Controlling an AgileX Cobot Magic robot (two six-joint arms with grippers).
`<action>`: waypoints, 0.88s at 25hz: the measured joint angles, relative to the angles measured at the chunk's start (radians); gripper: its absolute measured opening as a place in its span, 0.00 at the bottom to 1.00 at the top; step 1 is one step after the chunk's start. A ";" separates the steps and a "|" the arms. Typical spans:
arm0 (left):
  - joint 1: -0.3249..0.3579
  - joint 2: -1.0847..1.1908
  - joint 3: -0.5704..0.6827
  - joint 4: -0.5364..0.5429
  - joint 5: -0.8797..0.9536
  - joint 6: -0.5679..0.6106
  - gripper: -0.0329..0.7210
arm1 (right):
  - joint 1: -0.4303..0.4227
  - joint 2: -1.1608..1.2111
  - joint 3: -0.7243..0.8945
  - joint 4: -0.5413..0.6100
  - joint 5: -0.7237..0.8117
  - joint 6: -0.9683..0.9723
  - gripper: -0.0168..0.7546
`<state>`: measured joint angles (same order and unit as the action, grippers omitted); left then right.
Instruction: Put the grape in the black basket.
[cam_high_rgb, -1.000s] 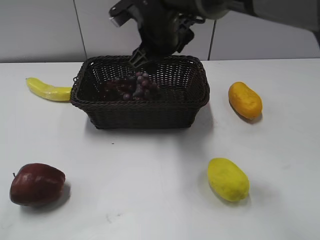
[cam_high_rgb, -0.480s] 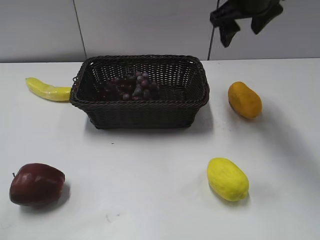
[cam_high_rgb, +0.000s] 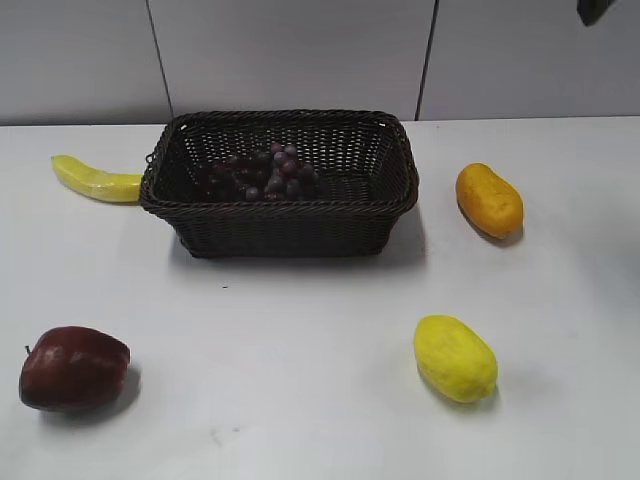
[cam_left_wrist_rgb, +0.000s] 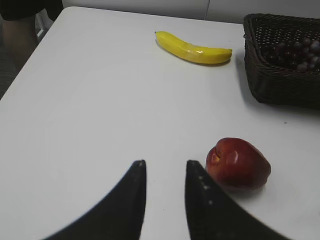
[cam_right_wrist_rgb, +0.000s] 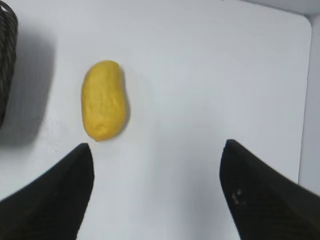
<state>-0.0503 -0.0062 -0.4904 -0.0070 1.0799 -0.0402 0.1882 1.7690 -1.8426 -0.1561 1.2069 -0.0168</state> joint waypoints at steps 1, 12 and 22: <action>0.000 0.000 0.000 0.000 0.000 0.000 0.36 | -0.021 -0.023 0.048 0.021 0.000 -0.006 0.79; 0.000 0.000 0.000 0.000 0.000 0.000 0.36 | -0.092 -0.488 0.786 0.107 -0.300 -0.017 0.79; 0.000 0.000 0.000 0.000 0.000 0.000 0.36 | -0.094 -0.908 1.253 0.156 -0.366 -0.017 0.79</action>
<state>-0.0503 -0.0062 -0.4904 -0.0070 1.0799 -0.0402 0.0947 0.8615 -0.5900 0.0000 0.8405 -0.0343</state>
